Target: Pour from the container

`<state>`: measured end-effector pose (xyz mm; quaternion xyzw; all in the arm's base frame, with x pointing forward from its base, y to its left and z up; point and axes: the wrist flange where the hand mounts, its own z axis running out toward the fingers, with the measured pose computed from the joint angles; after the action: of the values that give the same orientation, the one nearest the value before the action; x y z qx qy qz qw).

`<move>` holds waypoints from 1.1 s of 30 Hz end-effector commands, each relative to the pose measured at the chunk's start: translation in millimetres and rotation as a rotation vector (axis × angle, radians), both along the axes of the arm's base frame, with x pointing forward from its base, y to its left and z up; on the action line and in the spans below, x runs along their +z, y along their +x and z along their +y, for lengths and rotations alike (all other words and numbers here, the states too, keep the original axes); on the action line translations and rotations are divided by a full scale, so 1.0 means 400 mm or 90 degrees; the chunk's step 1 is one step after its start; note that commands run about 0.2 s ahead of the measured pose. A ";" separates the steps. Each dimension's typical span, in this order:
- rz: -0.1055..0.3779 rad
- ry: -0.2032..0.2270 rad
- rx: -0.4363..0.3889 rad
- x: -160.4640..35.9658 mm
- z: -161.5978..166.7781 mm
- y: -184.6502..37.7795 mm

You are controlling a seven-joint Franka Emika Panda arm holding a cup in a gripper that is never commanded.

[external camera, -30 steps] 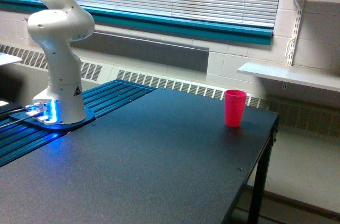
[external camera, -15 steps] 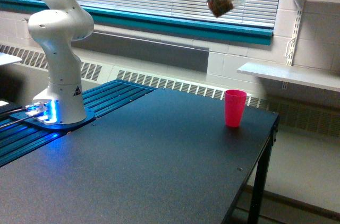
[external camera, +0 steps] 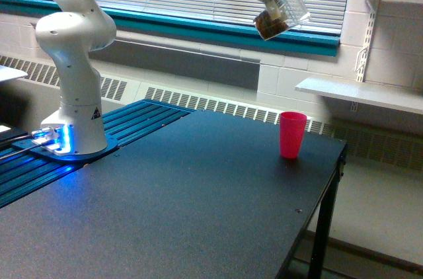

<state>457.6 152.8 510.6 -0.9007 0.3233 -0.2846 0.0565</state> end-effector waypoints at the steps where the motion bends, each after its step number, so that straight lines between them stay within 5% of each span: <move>1: 0.014 0.003 0.007 -0.032 0.045 -0.030; 33: 0.140 0.013 0.084 -0.286 0.221 -0.053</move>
<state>437.8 227.2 401.0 -0.9407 0.2819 -0.1833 0.0457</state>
